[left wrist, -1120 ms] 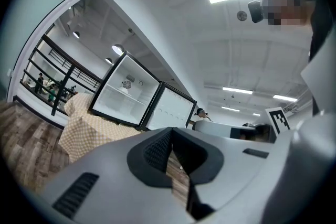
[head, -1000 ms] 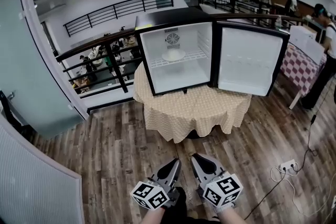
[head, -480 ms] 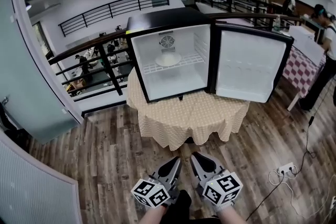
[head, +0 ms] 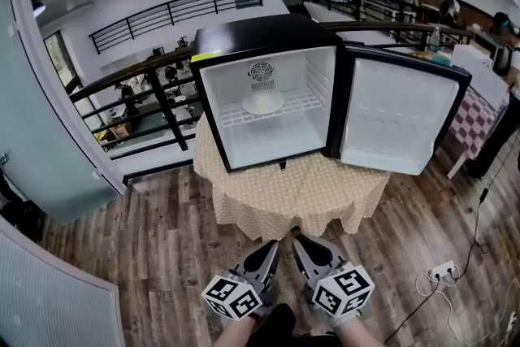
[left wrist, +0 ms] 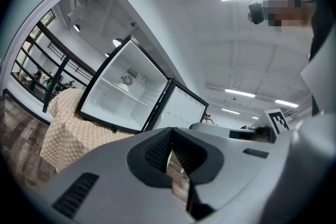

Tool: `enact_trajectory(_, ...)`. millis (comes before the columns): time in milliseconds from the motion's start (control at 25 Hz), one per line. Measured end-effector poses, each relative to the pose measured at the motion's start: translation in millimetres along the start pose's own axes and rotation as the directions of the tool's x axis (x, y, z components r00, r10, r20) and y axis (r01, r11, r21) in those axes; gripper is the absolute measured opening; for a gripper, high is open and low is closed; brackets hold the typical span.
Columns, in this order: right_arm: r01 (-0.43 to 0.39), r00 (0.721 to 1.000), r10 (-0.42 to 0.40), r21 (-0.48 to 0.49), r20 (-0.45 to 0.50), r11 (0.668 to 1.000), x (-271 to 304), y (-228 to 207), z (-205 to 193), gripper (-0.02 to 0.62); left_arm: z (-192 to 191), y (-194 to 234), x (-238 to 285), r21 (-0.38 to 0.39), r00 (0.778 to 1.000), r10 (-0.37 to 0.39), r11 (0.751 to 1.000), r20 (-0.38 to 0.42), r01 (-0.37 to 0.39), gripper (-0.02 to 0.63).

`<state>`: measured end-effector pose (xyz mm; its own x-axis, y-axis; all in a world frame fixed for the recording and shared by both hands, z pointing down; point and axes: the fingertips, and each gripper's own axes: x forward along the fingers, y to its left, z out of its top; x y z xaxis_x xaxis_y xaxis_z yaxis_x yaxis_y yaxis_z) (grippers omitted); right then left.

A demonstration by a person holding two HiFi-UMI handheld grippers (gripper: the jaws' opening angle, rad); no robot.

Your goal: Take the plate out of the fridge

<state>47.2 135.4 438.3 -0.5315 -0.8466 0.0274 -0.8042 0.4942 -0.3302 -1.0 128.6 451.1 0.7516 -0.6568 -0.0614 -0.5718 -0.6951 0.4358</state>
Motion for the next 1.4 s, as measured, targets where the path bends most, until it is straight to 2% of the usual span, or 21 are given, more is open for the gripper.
enact_trajectory(720,0.006,1.000,-0.006,0.016,0.003,1.000,108,-56,28,0.048,42,86,78,-0.004,1.000,-0.014,1.000,0.007,0.014,0.008)
enact_trajectory(920,0.000,1.000,0.000,0.030,-0.006,1.000,141,-68,26,0.048,47,113,93,-0.003,1.000,-0.017,1.000,-0.004,0.017,0.008)
enact_trajectory(1080,-0.020,0.999,0.021,0.039,-0.027,0.999,161,-67,19,0.048,49,136,94,-0.017,1.000,0.009,1.000,-0.002,-0.009,0.008)
enact_trajectory(1400,-0.016,0.998,0.019,0.043,-0.066,0.999,180,-80,19,0.048,50,152,111,-0.055,1.000,0.024,0.998,-0.007,-0.024,0.008)
